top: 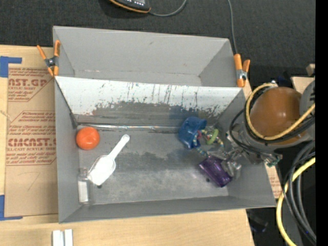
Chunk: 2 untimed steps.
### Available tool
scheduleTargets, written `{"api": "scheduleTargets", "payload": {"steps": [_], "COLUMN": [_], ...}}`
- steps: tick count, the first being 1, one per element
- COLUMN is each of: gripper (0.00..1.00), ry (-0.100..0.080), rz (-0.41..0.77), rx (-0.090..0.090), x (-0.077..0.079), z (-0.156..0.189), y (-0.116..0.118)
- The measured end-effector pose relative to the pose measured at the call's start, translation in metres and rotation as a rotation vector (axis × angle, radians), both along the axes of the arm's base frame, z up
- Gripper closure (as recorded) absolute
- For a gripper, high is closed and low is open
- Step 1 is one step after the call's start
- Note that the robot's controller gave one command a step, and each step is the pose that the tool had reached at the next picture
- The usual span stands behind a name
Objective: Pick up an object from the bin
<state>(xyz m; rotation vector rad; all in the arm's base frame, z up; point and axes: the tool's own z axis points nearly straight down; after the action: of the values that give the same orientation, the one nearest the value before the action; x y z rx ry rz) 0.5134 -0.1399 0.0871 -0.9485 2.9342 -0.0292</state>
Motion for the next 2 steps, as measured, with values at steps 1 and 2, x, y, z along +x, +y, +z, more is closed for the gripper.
{"api": "scheduleTargets", "payload": {"steps": [1, 2], "gripper": [1.0, 1.0], "ry": [0.033, 0.033], "rz": [0.001, 0.001], "rx": [0.003, 0.003], "x": [-0.0111, -0.0111], "z": [0.0065, 0.0065], "y": [0.0157, 0.0157]}}
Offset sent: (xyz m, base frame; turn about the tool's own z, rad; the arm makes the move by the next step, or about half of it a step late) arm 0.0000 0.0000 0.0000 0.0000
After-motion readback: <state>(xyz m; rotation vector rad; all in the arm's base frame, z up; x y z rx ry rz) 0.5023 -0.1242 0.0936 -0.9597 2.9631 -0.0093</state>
